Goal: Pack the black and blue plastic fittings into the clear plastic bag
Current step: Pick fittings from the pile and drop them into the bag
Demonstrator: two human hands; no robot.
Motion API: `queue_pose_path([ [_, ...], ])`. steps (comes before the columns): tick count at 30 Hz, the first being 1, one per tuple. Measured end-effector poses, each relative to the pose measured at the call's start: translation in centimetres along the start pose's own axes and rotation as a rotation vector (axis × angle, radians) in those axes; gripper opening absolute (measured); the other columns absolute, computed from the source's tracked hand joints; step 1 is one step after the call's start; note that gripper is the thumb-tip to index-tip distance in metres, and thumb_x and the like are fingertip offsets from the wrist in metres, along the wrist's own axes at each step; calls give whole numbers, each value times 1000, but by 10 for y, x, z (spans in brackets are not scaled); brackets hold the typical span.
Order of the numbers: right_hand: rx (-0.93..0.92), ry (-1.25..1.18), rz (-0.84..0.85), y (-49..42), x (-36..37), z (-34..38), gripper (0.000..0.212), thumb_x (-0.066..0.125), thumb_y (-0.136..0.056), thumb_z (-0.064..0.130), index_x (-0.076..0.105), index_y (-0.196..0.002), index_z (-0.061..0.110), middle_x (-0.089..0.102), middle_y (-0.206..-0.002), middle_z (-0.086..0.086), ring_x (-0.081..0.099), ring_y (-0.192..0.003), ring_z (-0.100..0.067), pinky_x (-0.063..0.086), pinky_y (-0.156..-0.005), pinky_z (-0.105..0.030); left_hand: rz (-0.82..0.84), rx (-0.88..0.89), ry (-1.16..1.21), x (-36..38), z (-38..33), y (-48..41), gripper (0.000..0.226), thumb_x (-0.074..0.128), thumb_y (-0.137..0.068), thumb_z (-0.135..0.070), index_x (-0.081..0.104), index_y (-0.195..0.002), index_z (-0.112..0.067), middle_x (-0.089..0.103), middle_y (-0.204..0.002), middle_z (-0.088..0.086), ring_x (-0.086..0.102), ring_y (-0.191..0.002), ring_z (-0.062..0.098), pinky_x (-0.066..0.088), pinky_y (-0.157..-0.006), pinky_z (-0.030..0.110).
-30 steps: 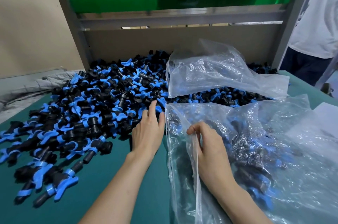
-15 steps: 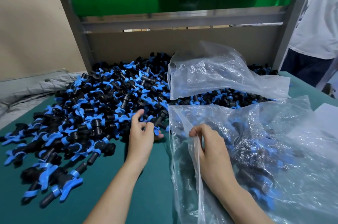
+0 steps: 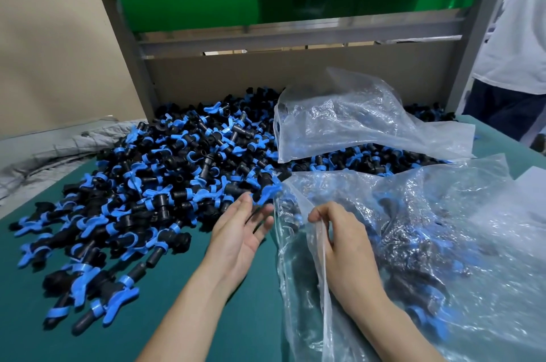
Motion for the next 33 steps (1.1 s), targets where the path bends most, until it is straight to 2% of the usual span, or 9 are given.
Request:
queue_pose_path([
  [4,1,-15,-12,0,-2,1,22,57,-96,10,56,-92,31,58,-91,20,49,-92,-7,43,-82,-36,48,-11,12,4,-1,4,38,68,-80,-15,58,-115,-7,74,-90,8,72,-83,17,58,-68,25],
  [11,17,8,15,2,-3,4,19,51,-99,13,59,-99,30,61,-98,17,53,-97,-12,45,-88,-41,135,-25,7,9,-4,6,22,67,-84,-16,76,-103,-16,71,-108,9,69,-99,21,58,-77,30],
  [15,11,20,19,2,-4,4,17,51,-100,14,59,-100,29,61,-100,15,54,-97,-14,45,-88,-40,207,-49,-49,14,-1,9,22,65,-86,-14,75,-105,-19,69,-117,12,67,-99,22,57,-74,31],
  [20,50,42,33,0,-2,-2,21,50,-99,13,58,-108,31,59,-107,17,54,-103,-14,47,-89,-40,208,-4,-88,14,-5,9,35,64,-84,-9,65,-119,-10,71,-109,12,67,-90,20,58,-75,30],
  [22,76,12,30,2,0,-3,18,46,-101,19,55,-107,34,58,-105,19,56,-99,-14,49,-85,-41,214,6,-52,13,-9,10,36,63,-82,-9,64,-118,-11,70,-105,10,66,-82,14,56,-72,26],
  [25,79,9,22,3,0,-4,17,45,-101,22,53,-102,37,56,-98,21,55,-89,-14,48,-78,-37,229,14,-52,13,-11,11,31,62,-83,-10,63,-114,-15,69,-109,7,64,-79,11,51,-67,23],
  [29,41,69,29,0,1,-6,17,47,-100,17,56,-99,31,55,-92,16,51,-81,-15,42,-71,-34,285,46,-208,19,-9,16,33,62,-86,-11,58,-119,-14,69,-120,9,66,-94,15,49,-70,25],
  [33,50,124,50,0,3,-9,27,50,-96,8,56,-99,34,57,-93,15,52,-83,-17,44,-72,-37,257,43,-198,22,-7,17,30,62,-88,-9,59,-118,-13,70,-118,11,67,-94,17,54,-71,25],
])
Point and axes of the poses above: each hand's wrist, its own y-axis away from the middle knuckle, its own x-axis out of the palm, z = x × y, the point moved 4 cm from there along -y, towards the middle knuckle
